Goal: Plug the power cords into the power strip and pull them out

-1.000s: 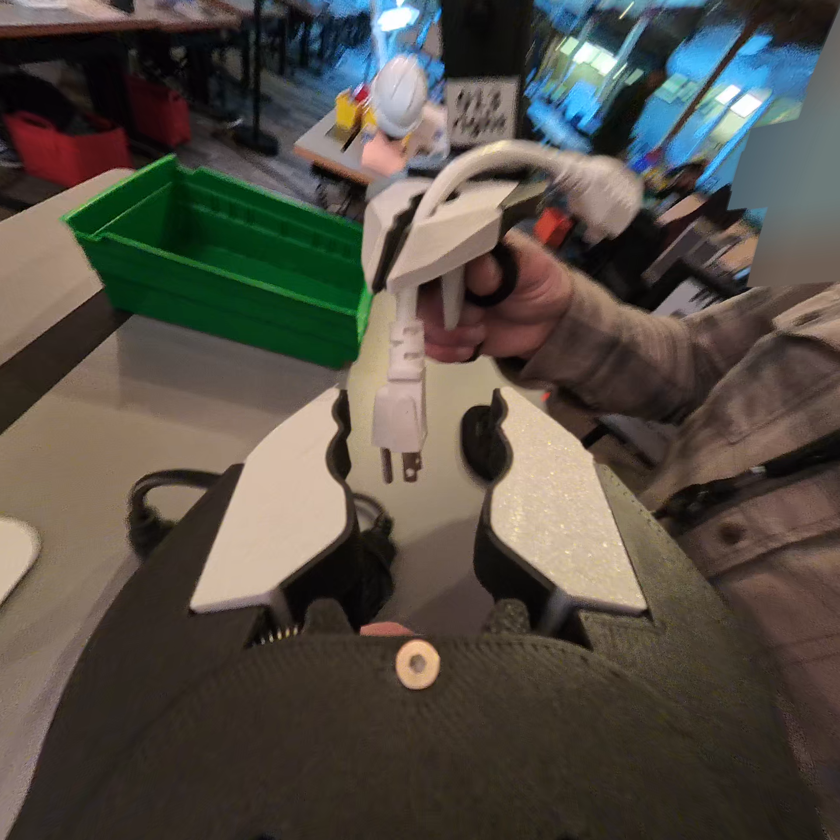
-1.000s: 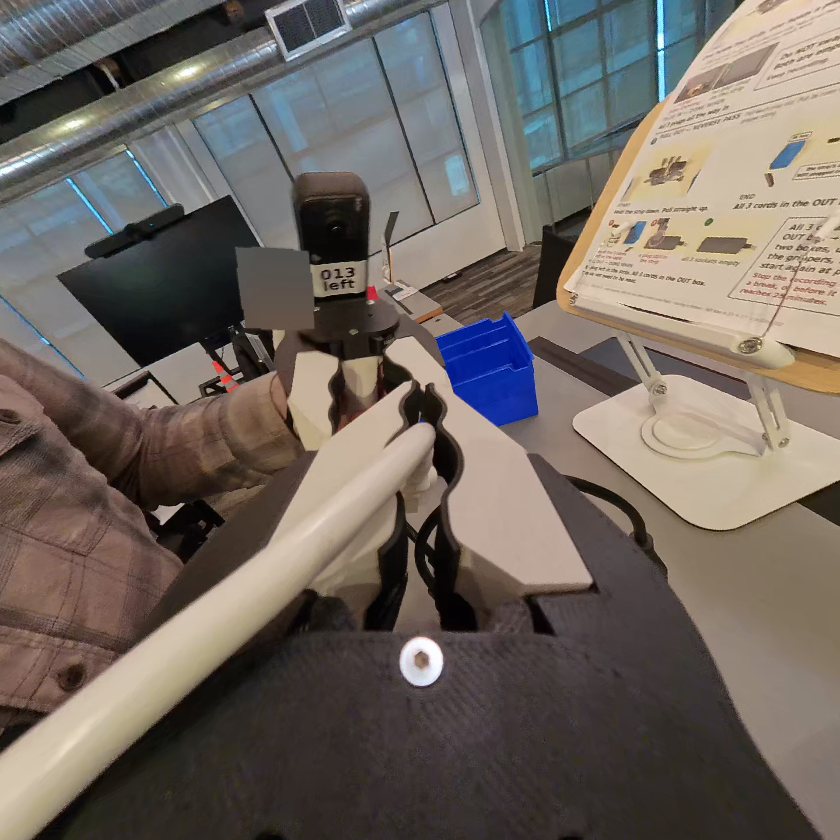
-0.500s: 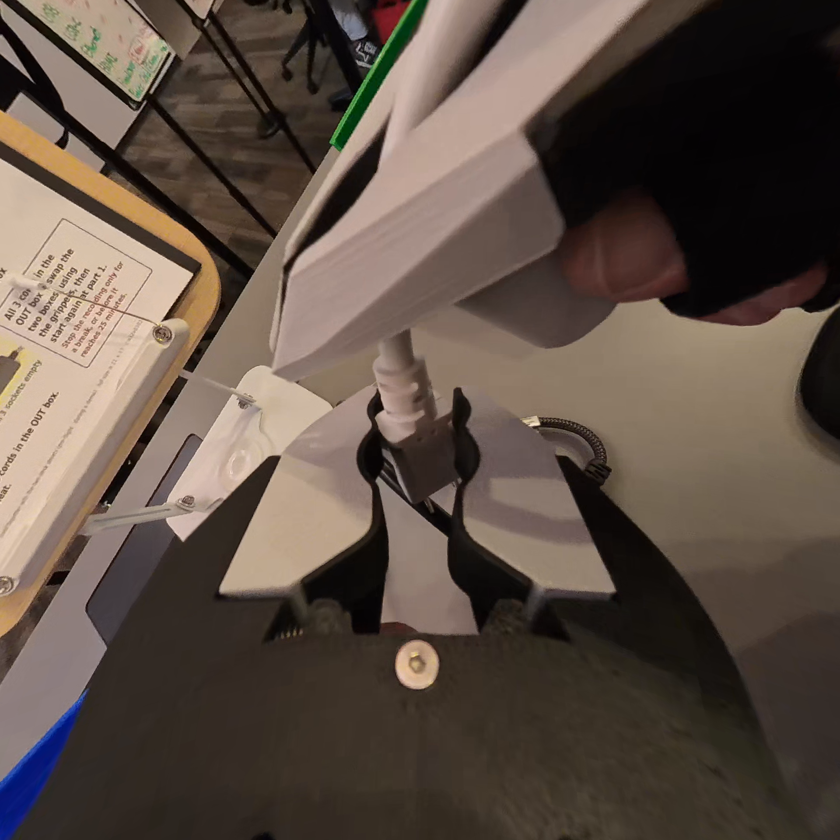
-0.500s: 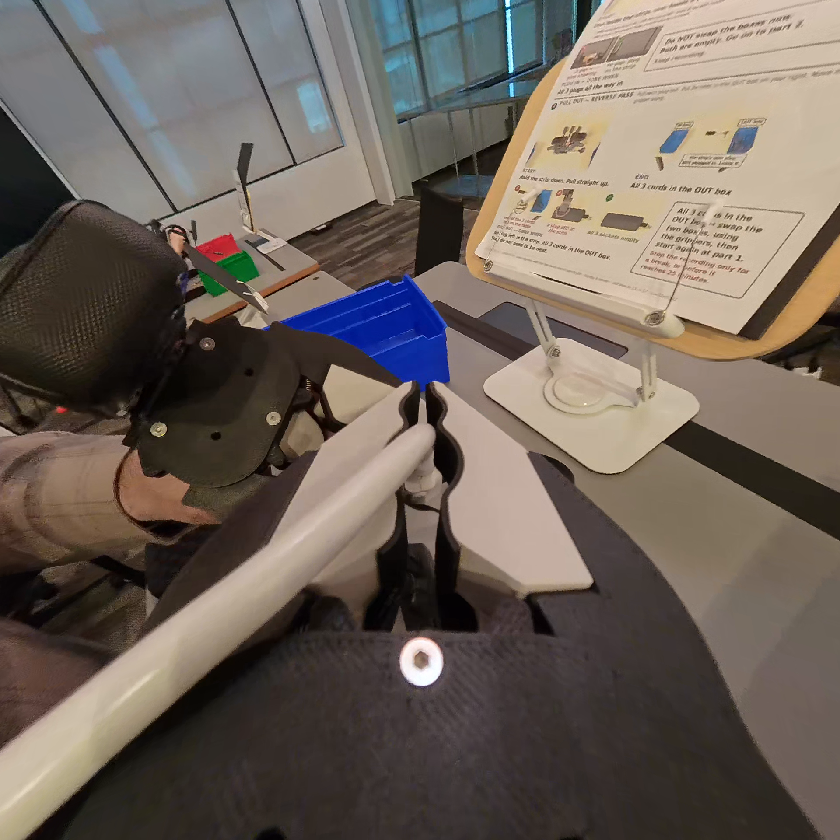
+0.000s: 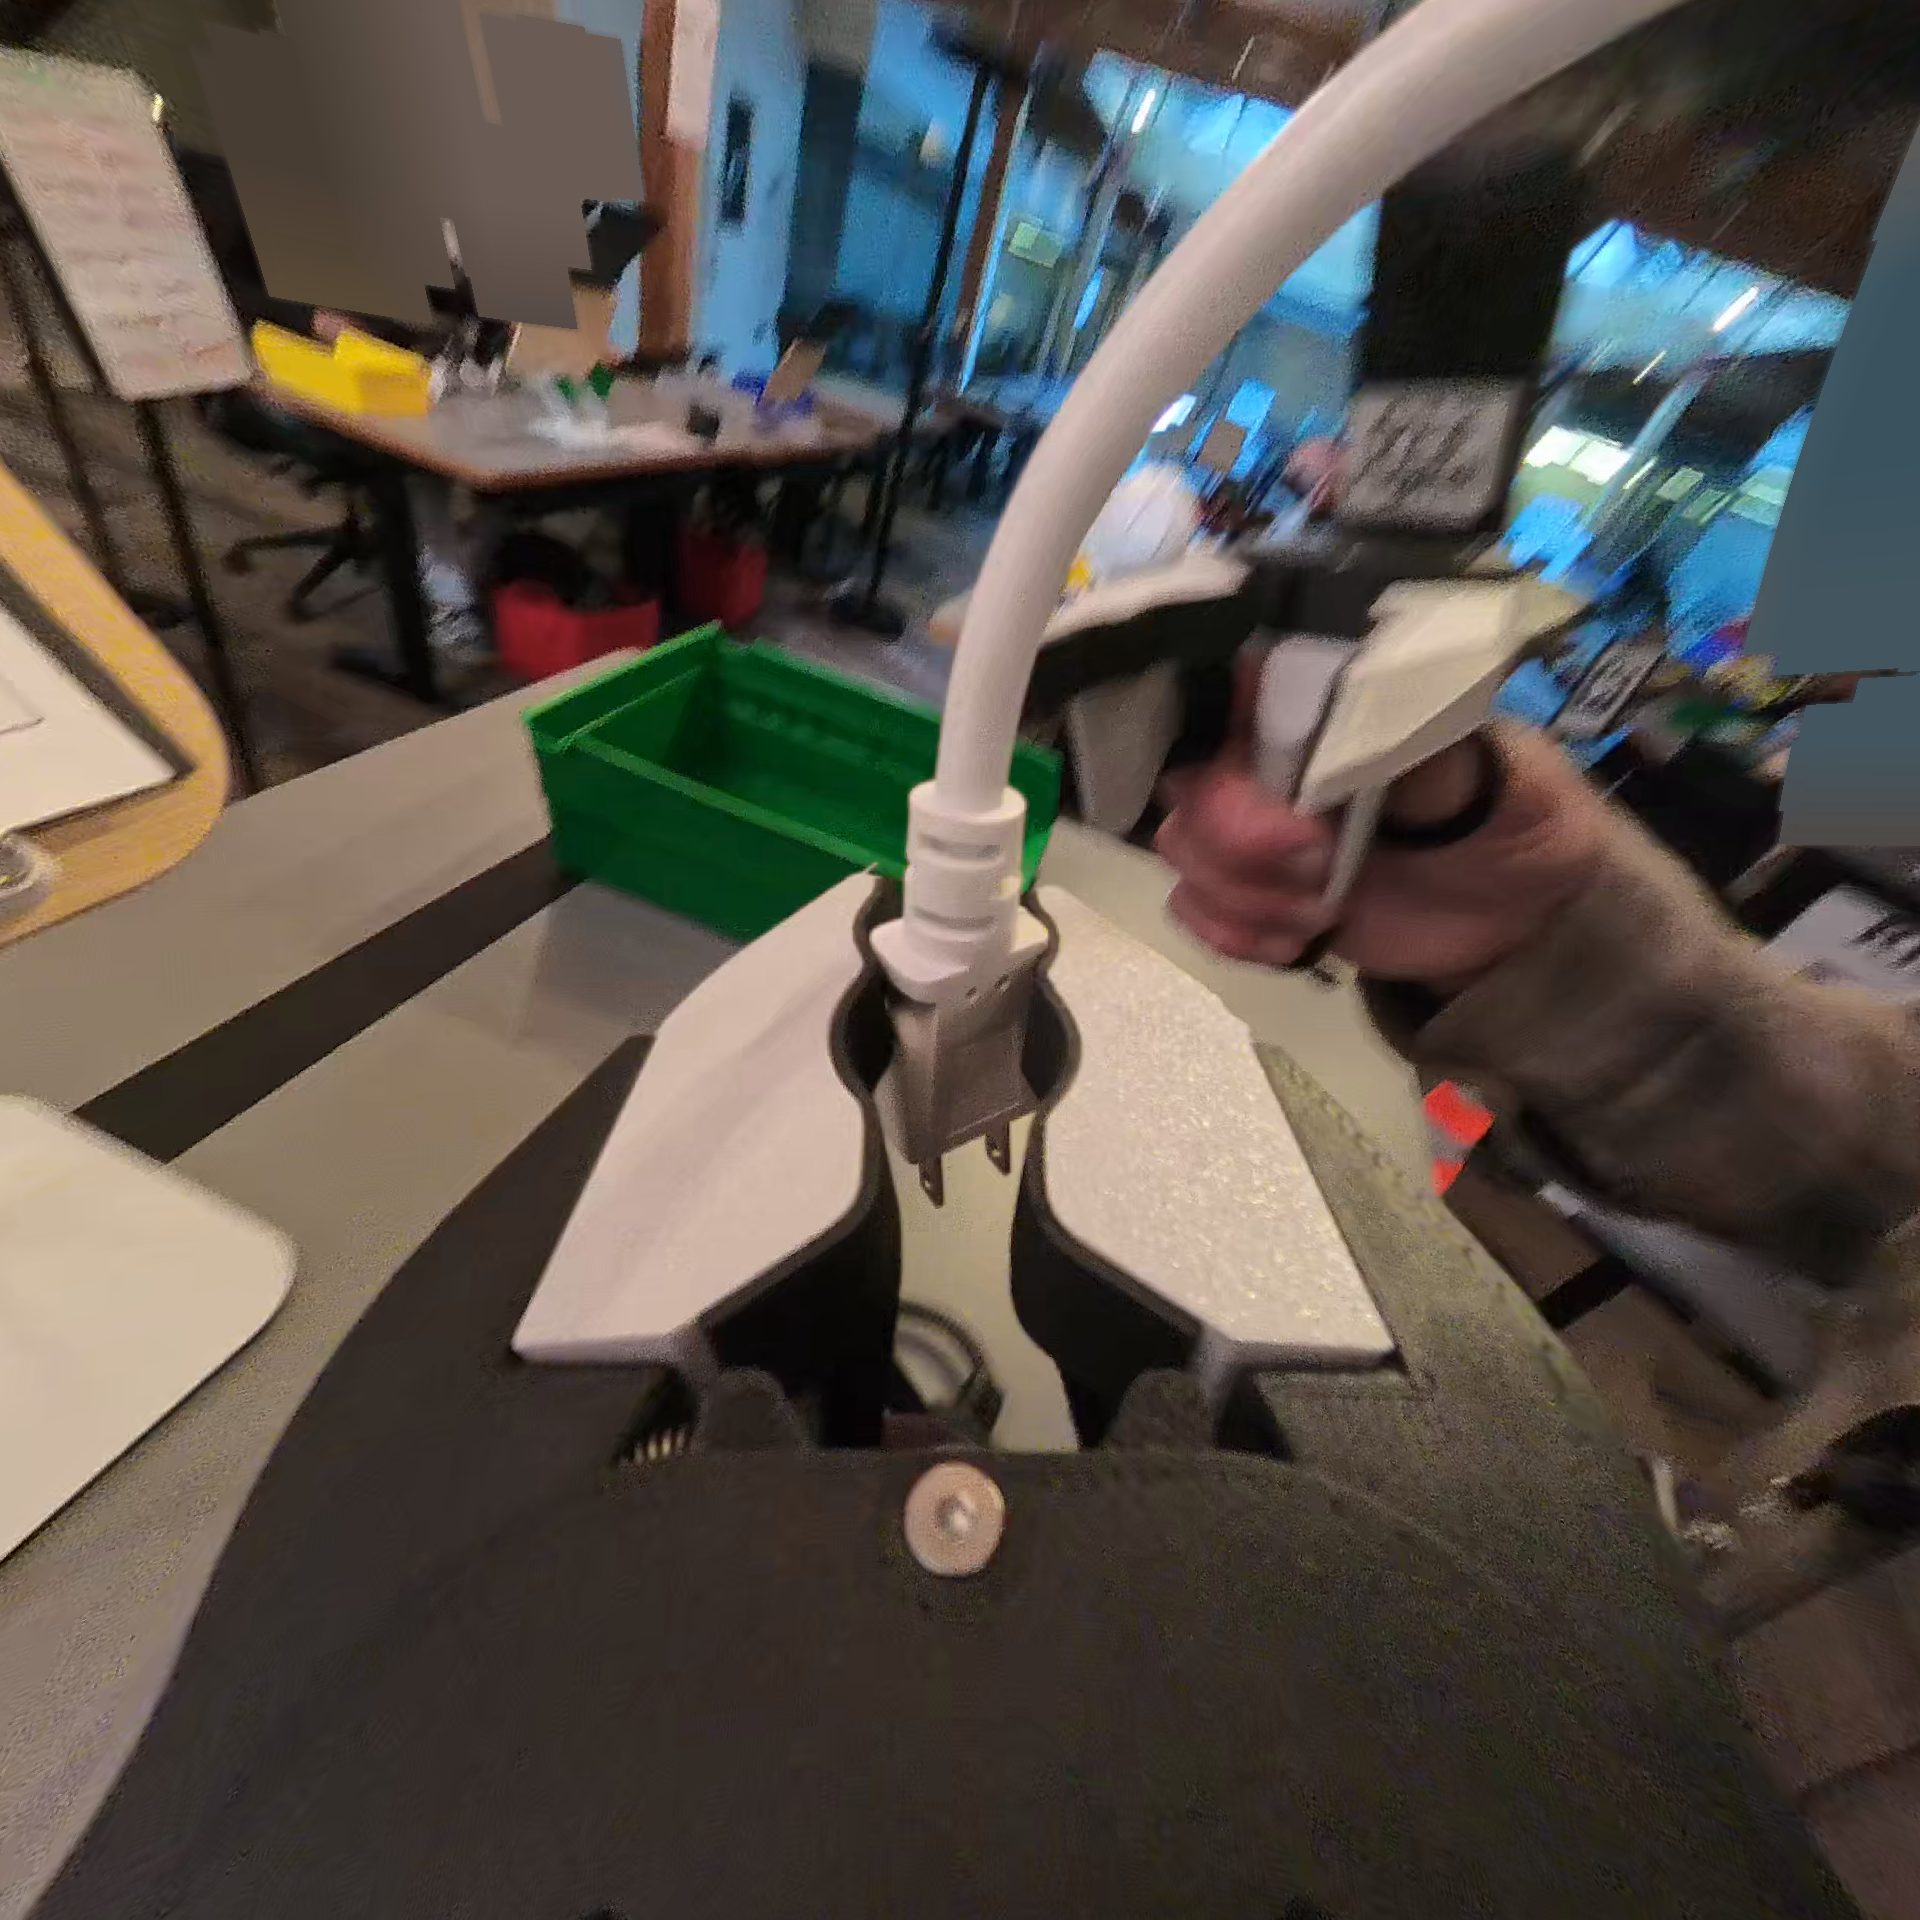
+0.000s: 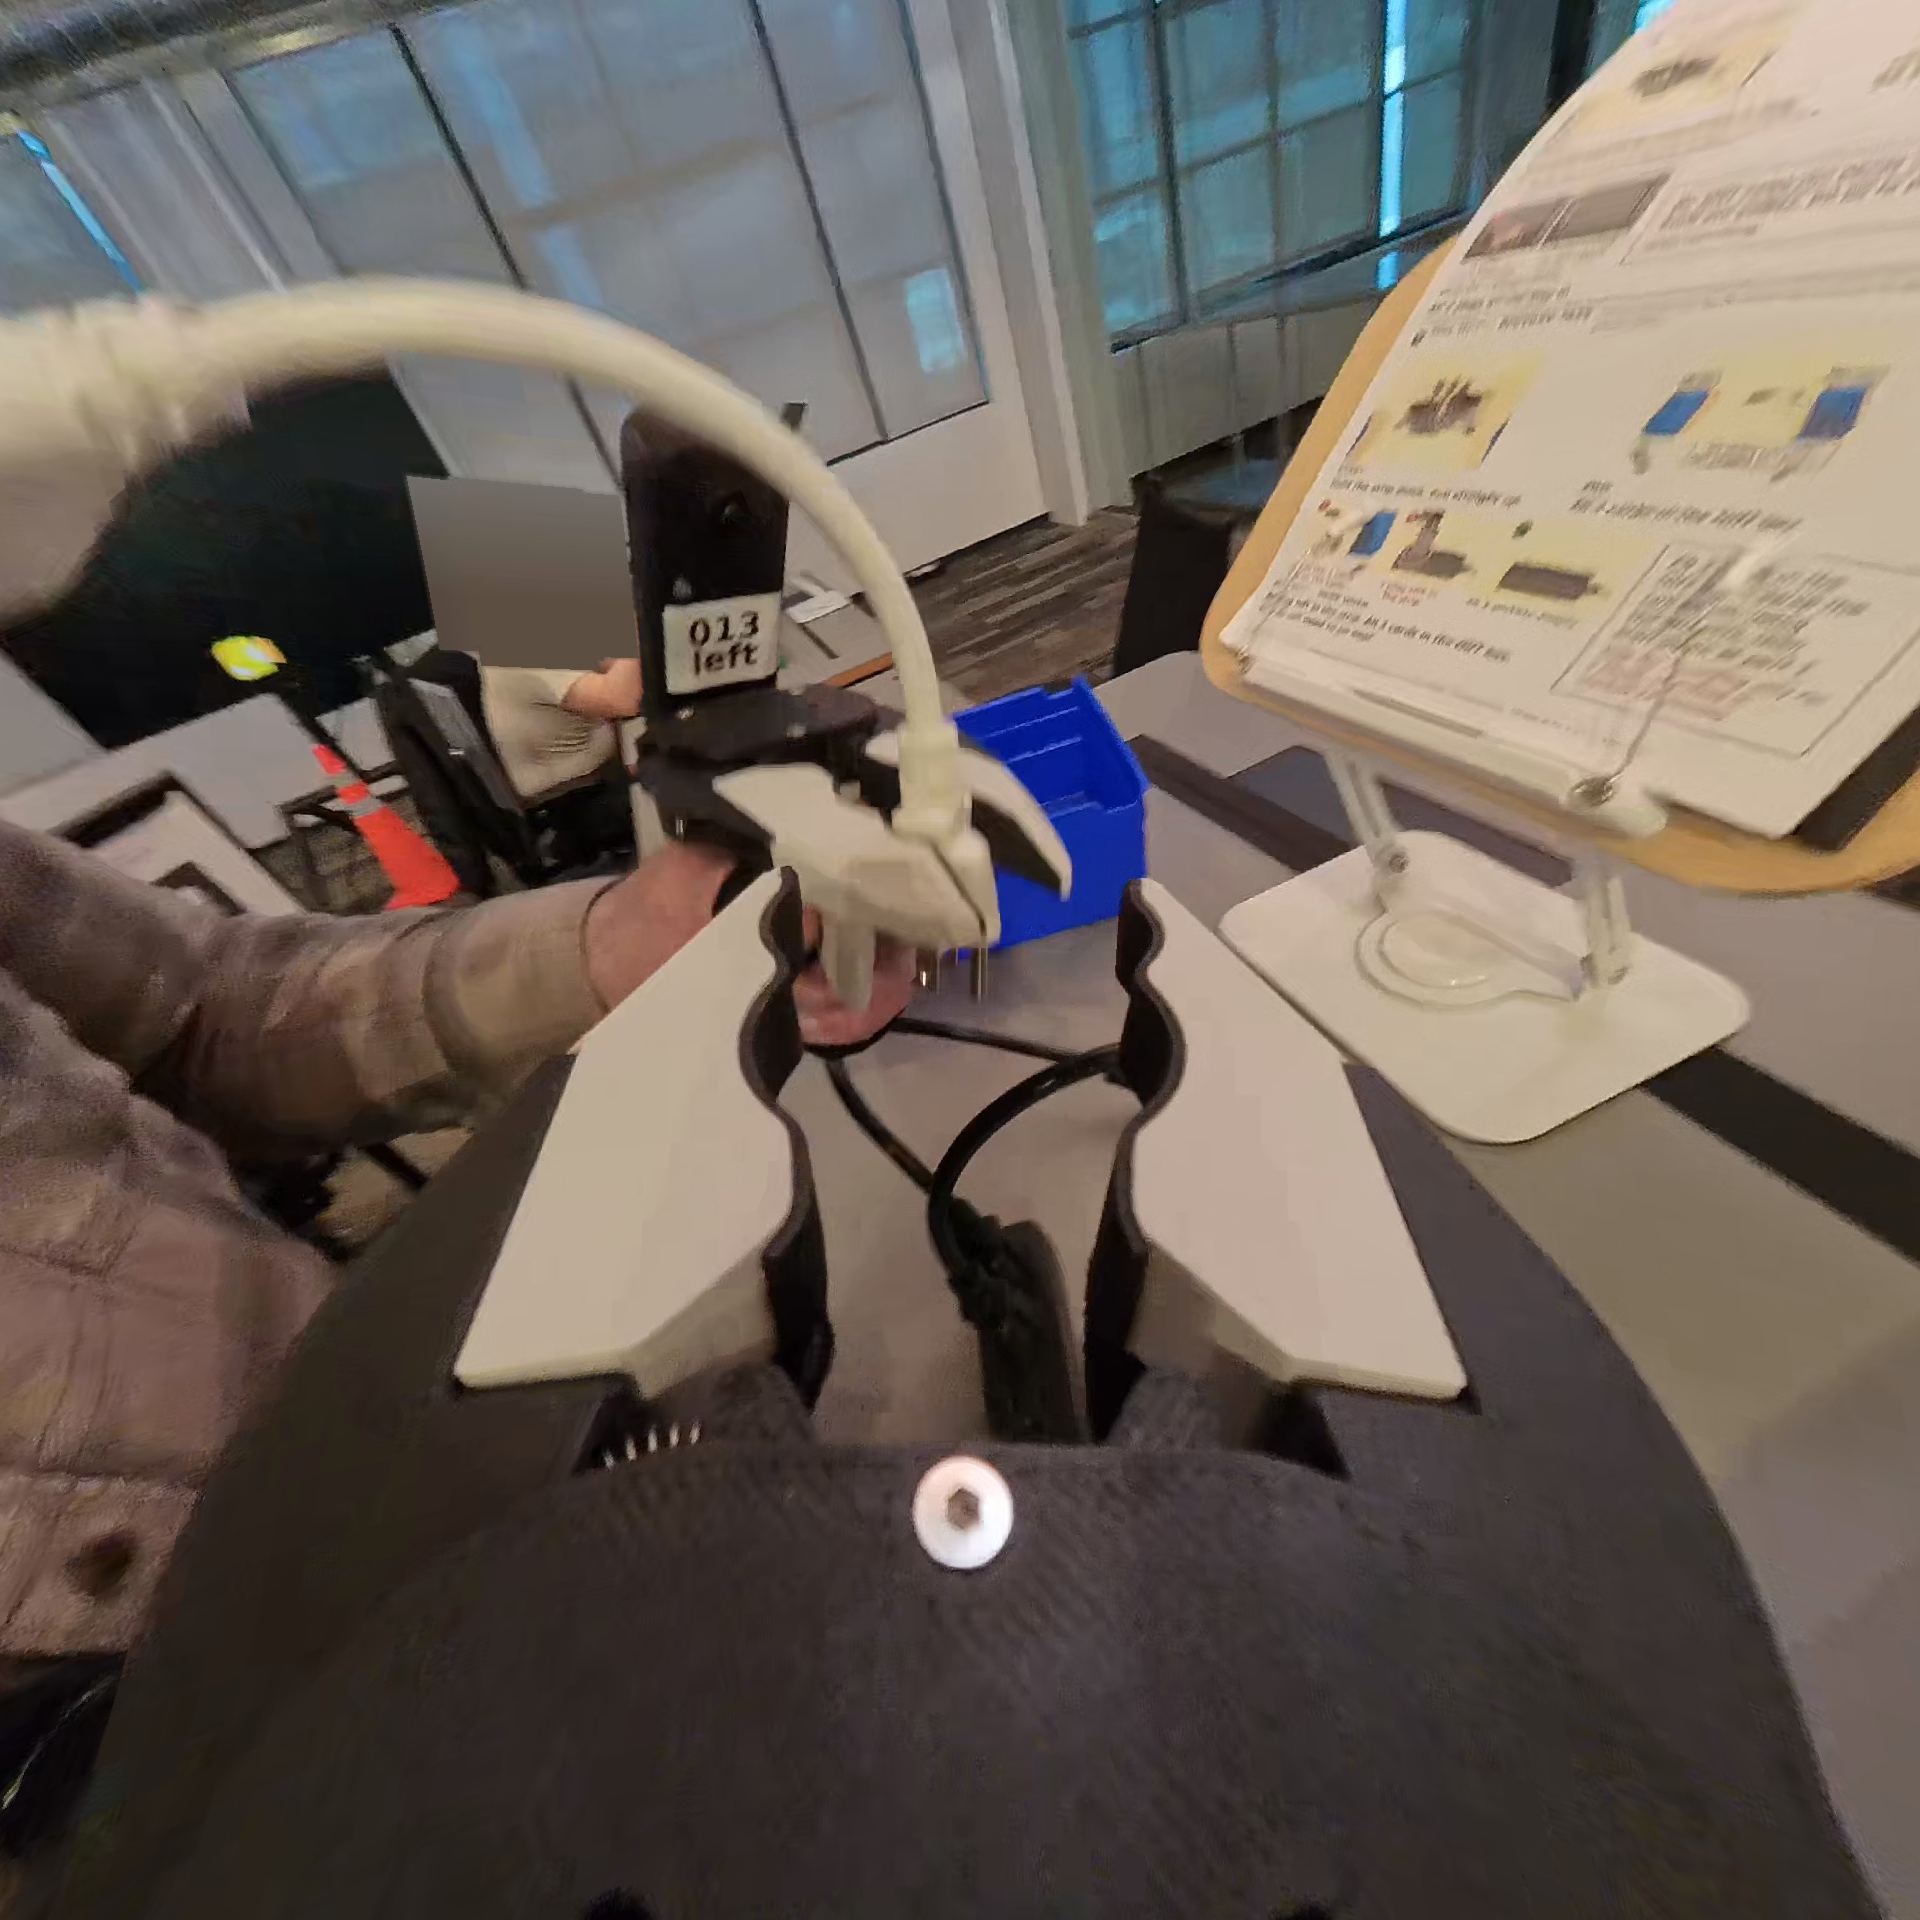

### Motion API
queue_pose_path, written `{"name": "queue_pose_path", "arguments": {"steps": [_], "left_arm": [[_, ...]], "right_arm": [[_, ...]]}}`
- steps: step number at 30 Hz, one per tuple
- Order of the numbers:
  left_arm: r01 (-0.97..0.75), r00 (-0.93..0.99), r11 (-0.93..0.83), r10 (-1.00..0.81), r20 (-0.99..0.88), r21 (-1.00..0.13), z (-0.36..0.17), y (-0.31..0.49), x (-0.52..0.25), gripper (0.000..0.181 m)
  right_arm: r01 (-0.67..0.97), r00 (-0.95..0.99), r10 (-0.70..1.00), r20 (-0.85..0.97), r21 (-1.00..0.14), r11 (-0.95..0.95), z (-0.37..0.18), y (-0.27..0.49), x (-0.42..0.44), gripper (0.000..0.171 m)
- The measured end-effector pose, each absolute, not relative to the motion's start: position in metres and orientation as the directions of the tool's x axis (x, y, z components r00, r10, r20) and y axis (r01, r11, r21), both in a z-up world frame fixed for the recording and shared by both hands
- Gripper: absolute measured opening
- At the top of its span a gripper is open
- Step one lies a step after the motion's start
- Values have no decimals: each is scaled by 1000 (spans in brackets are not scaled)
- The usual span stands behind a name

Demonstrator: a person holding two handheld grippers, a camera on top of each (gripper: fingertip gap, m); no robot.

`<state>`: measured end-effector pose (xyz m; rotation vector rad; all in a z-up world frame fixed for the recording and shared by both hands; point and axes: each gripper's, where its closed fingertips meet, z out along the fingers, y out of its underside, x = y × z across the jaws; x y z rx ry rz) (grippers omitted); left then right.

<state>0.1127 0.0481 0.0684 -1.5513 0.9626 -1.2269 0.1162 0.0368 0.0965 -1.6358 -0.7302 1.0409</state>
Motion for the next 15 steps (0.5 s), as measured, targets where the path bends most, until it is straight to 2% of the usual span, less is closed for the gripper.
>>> {"name": "queue_pose_path", "arguments": {"steps": [3, 6, 11, 15], "left_arm": [[55, 78, -324, -941, 328, -944, 87, 38, 113, 21], [62, 77, -328, -940, 332, -943, 90, 40, 115, 21], [-104, 251, -221, -949, 190, -970, 71, 53, 120, 21], [-244, 270, -152, -959, 84, -958, 54, 50, 132, 21]], "right_arm": [[-33, 365, 851, -377, -919, -393, 73, 29, 109, 55], [26, 410, 858, -310, -936, -350, 60, 26, 102, 54], [60, 520, 828, -211, -958, -282, 73, 30, 114, 59], [26, 519, 828, -212, -964, -263, 85, 31, 116, 63]]}}
